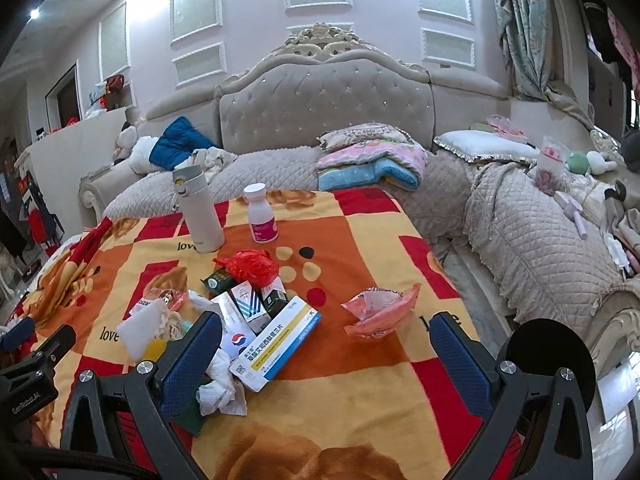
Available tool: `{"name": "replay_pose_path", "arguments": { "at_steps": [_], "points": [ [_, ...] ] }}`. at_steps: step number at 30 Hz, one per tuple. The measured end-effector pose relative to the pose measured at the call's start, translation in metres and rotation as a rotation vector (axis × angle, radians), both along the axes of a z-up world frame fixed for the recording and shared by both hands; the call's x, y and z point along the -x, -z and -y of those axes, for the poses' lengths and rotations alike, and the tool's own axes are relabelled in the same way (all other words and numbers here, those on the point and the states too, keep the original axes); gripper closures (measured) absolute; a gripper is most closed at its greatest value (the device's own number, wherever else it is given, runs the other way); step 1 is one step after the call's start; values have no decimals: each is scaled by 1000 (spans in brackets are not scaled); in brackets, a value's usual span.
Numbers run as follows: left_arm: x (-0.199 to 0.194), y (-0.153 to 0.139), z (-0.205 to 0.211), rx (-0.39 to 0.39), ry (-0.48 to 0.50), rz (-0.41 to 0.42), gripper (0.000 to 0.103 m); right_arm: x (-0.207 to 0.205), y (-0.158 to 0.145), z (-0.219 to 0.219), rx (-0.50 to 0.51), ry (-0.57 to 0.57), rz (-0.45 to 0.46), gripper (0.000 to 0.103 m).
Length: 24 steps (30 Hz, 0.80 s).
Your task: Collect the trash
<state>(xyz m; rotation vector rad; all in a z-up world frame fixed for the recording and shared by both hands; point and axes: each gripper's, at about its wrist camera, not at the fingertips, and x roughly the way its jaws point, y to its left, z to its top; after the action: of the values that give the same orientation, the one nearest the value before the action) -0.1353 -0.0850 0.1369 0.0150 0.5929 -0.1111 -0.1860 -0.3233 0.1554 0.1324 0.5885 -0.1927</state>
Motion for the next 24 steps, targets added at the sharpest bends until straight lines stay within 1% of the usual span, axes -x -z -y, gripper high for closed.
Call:
{"name": "replay_pose_path", "arguments": {
  "at_steps": [6, 11, 14, 18, 24],
  "points": [
    [1, 3, 4, 9, -5, -14, 0, 4, 2, 5, 0, -3, 4, 0],
    [0, 10, 5, 40, 19, -60, 0, 8, 5, 7, 9, -1, 17, 0],
    [0, 13, 9, 34, 29, -80, 0, 6, 9, 4, -1, -23, 10, 0],
    [-1, 17, 14, 47, 44, -97, 0, 3, 18, -6, 21, -61, -16, 0],
    [-5, 25, 20, 31, 42, -134, 0, 5, 20, -7, 11, -81, -10, 0]
  ]
}}
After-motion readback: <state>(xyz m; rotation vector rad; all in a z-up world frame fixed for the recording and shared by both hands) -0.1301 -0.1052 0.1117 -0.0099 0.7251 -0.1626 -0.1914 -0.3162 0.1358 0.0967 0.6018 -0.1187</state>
